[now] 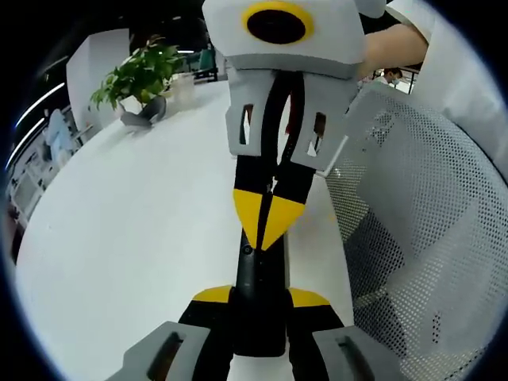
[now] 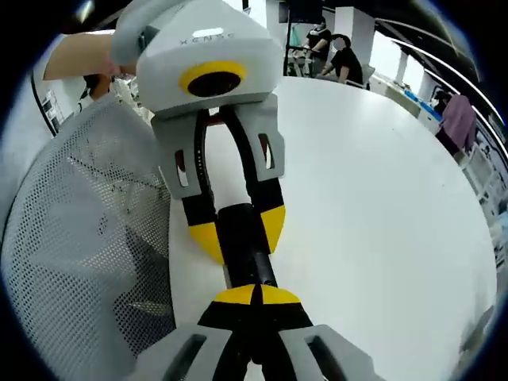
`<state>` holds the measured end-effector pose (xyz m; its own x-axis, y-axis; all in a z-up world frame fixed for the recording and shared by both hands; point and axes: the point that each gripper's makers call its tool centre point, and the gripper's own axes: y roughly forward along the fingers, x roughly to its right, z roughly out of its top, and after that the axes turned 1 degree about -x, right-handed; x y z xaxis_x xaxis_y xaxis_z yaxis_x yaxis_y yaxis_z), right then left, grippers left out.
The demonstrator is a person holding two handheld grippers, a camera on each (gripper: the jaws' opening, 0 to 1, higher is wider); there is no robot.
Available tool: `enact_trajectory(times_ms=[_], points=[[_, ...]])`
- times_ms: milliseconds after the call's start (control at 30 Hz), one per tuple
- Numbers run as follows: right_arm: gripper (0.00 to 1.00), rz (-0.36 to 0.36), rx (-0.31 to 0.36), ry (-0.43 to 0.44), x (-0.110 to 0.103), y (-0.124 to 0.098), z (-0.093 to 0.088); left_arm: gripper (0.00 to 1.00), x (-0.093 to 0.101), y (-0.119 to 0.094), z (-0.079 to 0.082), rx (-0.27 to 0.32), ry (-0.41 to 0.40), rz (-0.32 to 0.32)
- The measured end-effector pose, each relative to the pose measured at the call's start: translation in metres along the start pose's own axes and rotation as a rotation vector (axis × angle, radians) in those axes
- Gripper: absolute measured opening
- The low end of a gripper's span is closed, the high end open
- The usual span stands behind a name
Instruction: Press the specified remote control buttons in sequence, fully releasing each button before pressing the next.
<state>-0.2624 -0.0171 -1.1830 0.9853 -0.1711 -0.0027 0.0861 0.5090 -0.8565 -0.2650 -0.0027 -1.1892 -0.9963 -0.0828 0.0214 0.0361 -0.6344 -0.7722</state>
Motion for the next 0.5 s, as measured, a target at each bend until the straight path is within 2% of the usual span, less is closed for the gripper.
enact_trajectory(times_ms=[167,267,500], points=[[0.0,-0.016,-0.028,-0.103,0.0,0.0022,-0.0012,0.24,0.0001,-0.0001,-0.0003,-0.001,0.001,-0.001],[0.0,-0.044,-0.042,-0.195,0.0004,0.0029,-0.0006,0.24,0.0002,-0.0001,-0.0001,0.001,0.0,0.0],[0.0,-0.07,-0.04,-0.206,-0.0017,0.0019,0.0006,0.24,0.0004,0.0012,0.0004,-0.009,0.012,0.0]])
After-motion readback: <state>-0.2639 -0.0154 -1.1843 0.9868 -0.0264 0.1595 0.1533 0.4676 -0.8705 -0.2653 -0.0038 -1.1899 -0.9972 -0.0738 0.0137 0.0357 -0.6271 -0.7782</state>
